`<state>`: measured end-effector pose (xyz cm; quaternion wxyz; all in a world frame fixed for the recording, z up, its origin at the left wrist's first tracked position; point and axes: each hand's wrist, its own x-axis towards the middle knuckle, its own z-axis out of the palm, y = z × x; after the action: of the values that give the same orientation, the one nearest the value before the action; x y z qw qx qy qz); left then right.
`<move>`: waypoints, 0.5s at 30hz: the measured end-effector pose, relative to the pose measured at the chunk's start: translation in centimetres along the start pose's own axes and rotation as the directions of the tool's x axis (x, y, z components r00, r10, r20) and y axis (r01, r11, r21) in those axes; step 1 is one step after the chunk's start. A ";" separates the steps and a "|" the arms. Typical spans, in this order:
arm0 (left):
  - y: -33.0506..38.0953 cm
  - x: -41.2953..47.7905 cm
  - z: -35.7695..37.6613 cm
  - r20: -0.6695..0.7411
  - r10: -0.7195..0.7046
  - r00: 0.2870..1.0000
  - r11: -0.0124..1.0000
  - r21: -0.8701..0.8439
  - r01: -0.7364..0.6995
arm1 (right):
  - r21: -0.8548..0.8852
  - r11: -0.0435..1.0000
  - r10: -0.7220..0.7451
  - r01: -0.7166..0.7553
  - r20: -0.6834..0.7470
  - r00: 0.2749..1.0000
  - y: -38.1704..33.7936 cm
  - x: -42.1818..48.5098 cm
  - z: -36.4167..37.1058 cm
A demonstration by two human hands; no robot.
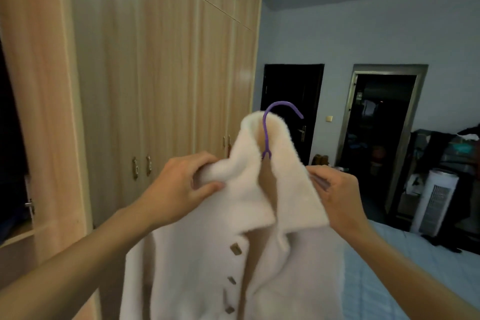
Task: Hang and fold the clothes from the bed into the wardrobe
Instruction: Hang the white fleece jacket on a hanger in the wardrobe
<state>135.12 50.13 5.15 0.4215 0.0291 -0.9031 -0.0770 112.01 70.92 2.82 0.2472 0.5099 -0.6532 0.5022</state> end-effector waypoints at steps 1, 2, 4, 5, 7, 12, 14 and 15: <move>-0.3 0.0 -0.3 0.026 -0.018 0.999 1.000 0.004 0.018 | -0.008 1.000 0.007 -0.007 -0.009 1.000 0.2 0.2 -0.3; -0.7 -0.1 -0.5 0.046 -0.029 0.999 0.999 0.029 0.028 | -0.006 1.000 0.018 -0.018 -0.012 1.000 0.3 0.3 -0.5; -1.1 0.0 -0.9 0.055 -0.029 0.998 0.997 0.074 0.025 | 0.029 0.998 0.051 -0.051 -0.010 0.999 0.5 0.4 -0.8; -1.1 0.1 -0.9 0.049 -0.022 0.999 0.997 0.079 0.018 | 0.044 0.997 0.061 -0.060 -0.008 0.998 0.6 0.5 -1.0; -0.7 0.2 -0.6 0.020 0.003 1.000 0.994 0.105 -0.005 | 0.059 0.995 0.078 -0.079 0.016 0.997 1.0 0.7 -1.0; 0.6 0.1 1.1 -0.004 0.021 1.000 0.994 0.104 -0.021 | 0.009 0.998 0.057 -0.059 0.157 0.986 1.4 1.1 -1.4; 0.8 0.0 1.5 -0.019 0.001 1.000 0.996 0.087 0.001 | -0.027 1.000 0.011 -0.006 0.208 0.978 1.1 1.3 -1.8; 1.0 0.0 1.8 -0.026 -0.006 1.000 0.997 0.082 0.008 | -0.047 0.999 -0.001 0.012 0.230 0.973 0.9 1.5 -2.0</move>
<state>133.79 51.28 4.16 0.4315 0.0504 -0.8998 -0.0411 110.26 72.08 4.42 0.1839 0.5605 -0.6877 0.4231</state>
